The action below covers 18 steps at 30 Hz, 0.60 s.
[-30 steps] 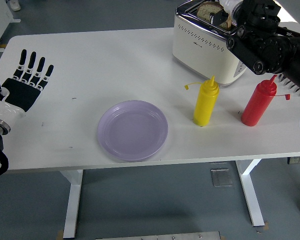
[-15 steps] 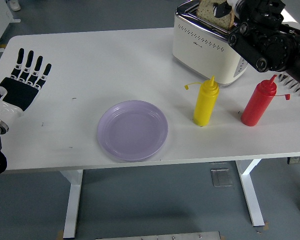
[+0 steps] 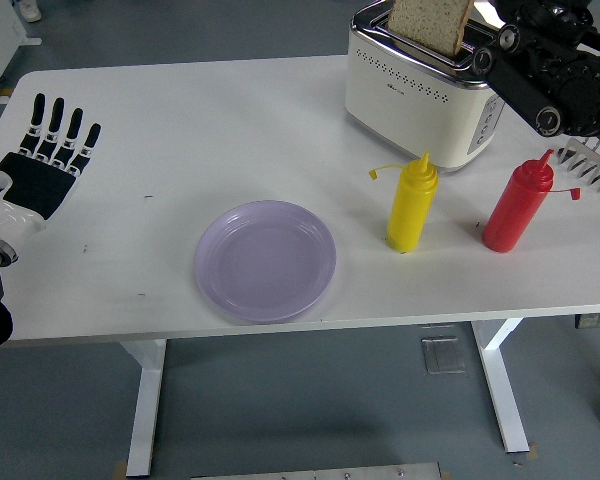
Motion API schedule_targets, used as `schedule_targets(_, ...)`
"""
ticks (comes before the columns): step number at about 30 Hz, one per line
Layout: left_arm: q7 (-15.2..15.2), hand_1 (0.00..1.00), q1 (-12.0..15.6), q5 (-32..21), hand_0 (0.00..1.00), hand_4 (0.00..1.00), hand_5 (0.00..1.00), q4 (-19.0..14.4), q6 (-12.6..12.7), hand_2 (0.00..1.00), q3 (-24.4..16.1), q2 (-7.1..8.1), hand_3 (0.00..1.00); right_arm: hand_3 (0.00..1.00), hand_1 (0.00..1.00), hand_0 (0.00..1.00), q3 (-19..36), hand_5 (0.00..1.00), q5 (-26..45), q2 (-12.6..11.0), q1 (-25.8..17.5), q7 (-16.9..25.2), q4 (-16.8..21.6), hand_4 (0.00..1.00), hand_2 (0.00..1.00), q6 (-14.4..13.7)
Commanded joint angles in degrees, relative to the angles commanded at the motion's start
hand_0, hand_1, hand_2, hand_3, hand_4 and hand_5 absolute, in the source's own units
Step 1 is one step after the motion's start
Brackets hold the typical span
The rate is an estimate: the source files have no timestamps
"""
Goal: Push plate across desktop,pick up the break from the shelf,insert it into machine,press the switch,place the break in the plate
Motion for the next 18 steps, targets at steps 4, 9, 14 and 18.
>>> schedule_targets(4,0.0,0.754,0.0,0.0,0.808,0.774,0.998,0.1,0.0,0.702,-0.1,-0.12,0.713,0.359,0.442,0.347,4.2,0.002,-3.5,-1.6,-0.7,-0.2,4.3,0.283,0.367,0.1)
schedule_targets(9,0.0,0.756,0.2,0.2,0.810,0.774,0.998,0.3,0.0,0.703,-0.3,-0.30,0.713,0.359,0.438,0.347,7.2,0.002,-3.4,-4.6,-1.6,-0.9,10.6,0.266,0.366,1.3)
schedule_targets(14,-0.1,0.748,0.2,0.4,0.814,0.775,0.998,0.7,0.0,0.699,-0.4,-0.56,0.707,0.357,0.431,0.345,8.8,0.002,-0.7,-7.1,-2.8,-2.1,17.7,0.256,0.365,3.4)
schedule_targets(18,-0.1,0.744,0.3,0.5,0.815,0.773,0.998,0.9,0.0,0.683,-0.5,-0.72,0.695,0.354,0.428,0.337,8.9,0.002,3.6,-9.2,-4.0,-3.6,23.7,0.263,0.362,5.8)
